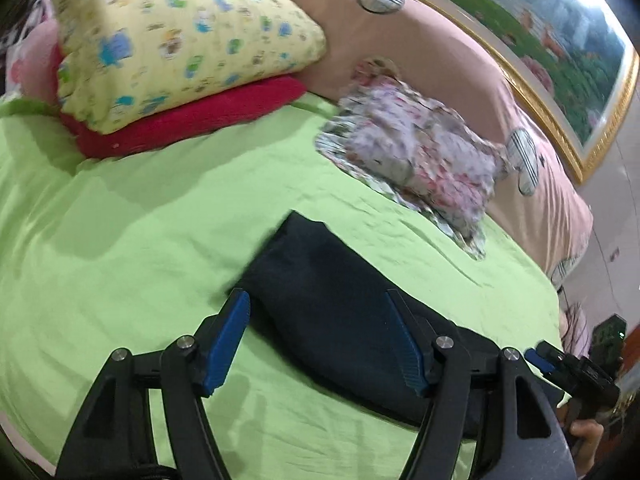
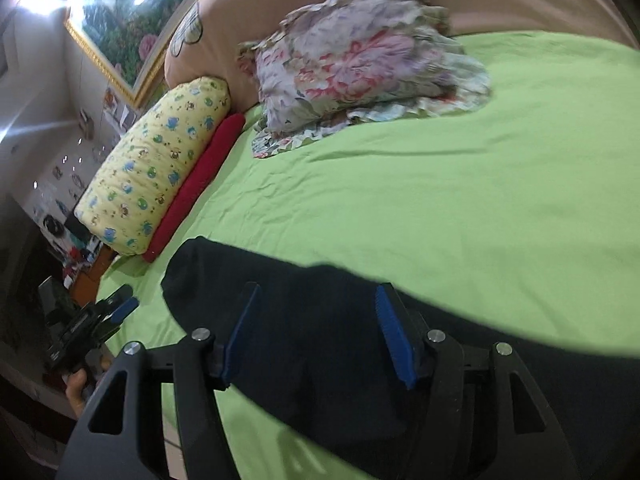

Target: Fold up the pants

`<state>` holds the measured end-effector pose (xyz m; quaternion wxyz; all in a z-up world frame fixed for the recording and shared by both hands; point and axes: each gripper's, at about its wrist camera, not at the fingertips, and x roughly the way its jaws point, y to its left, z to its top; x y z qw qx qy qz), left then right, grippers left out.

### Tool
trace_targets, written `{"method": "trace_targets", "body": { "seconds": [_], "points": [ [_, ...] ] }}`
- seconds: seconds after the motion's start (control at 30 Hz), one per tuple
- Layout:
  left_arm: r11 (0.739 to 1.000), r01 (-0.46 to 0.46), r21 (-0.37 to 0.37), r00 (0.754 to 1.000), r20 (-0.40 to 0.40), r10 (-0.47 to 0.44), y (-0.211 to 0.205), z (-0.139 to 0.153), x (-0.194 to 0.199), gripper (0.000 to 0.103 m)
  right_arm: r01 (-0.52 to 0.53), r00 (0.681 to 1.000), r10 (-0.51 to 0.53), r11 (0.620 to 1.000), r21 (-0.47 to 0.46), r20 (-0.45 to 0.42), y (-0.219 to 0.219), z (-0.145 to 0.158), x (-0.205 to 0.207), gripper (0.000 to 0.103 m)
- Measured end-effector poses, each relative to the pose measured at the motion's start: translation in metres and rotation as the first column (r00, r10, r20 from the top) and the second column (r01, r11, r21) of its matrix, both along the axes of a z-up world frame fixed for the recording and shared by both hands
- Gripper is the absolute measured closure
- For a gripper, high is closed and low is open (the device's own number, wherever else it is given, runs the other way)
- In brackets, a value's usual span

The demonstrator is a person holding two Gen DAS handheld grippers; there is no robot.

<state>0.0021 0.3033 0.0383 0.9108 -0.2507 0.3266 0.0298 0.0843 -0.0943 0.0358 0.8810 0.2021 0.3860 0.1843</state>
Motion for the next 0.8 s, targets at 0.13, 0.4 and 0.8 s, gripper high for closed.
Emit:
{"method": "trace_targets", "body": {
  "seconds": [0.13,0.4,0.8],
  "points": [
    [0.996,0.084,0.016,0.996,-0.006,-0.084,-0.035,0.003,0.012,0.034,0.047,0.999,-0.047,0.999,0.006,0.001,-0.019,-0.002,-0.035,0.043],
    [0.960,0.276,0.040,0.961,-0.027,-0.275,-0.113,0.008,0.027,0.033,0.166,0.986,-0.166,0.986,0.032,-0.020,-0.066,-0.014,-0.101,0.042],
    [0.830,0.554,0.070,0.832,-0.068,-0.550,-0.244,0.011,0.052,0.028,0.395,0.918,-0.396,0.914,0.095,-0.001,-0.130,-0.028,-0.186,0.043]
  ]
}}
